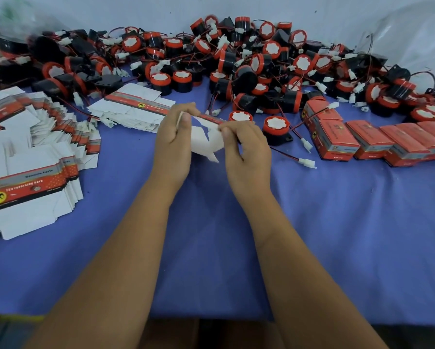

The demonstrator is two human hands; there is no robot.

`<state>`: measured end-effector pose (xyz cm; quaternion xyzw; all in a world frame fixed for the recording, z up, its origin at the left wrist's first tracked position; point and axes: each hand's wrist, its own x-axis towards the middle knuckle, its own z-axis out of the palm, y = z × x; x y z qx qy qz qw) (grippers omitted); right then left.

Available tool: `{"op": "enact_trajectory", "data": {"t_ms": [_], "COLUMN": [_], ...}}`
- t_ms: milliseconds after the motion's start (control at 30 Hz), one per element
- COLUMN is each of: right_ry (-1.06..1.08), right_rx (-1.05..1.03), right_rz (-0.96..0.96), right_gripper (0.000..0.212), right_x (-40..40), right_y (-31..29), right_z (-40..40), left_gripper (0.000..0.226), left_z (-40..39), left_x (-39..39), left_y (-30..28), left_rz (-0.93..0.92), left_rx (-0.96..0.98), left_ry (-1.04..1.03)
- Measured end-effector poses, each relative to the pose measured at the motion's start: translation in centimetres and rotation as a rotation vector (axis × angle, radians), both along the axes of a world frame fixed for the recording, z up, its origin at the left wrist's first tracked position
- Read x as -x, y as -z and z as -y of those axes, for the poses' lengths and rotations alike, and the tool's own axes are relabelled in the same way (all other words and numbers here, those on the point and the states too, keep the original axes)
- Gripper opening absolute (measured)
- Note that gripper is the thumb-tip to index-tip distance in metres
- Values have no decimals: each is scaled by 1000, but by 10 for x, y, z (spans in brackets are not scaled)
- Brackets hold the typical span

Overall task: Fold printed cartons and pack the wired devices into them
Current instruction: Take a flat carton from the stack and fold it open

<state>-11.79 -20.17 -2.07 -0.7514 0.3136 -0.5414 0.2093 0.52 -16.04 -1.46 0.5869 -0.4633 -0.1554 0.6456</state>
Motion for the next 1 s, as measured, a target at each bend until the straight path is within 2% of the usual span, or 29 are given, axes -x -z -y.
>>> {"op": "enact_trajectory", "data": {"t_ms": [67,167,233,300,433,533,600,667,733,833,900,1000], "right_ry": [-21,-79,-162,-215,-165,-149,-163,-174,-181,-175,-162,-180], "right_rx": [-117,-315,-311,-259,-234,-144,-156,-242,-332,-407,-455,-572], "right_rz": [24,-17,-87,-182,-211,-189,-139,-51,57,169,229,309], "right_gripper": [34,73,87,92,82,70,66,63,53,39,41,35], "right_x": [-1,3,6,5,0,0,0,0,0,1,0,1], "right_y": [0,-1,-1,0,2,1,0,-2,-4,-7,-10,-14], "right_z": [-1,2,4,3,6,5,4,3,1,-2,-2,0], "left_gripper": [26,28,29,28,26,32,35,32,31,37,39,35], "left_z": [0,-1,-1,-1,4,4,2,0,1,2,2,4], "left_x": [-2,-6,-8,-6,-4,-6,-6,-5,-2,0,3,13], "left_y": [0,-1,-2,-4,-6,-12,-16,-19,-17,-12,-10,-7], "left_rz": [-108,-238,-280,-315,-447,-671,-710,-637,-538,-402,-327,-311], "left_rx": [38,122,158,169,198,253,246,217,177,93,59,54], "left_ry": [-72,-182,-192,-162,-66,104,258,355,368,303,257,219]}}
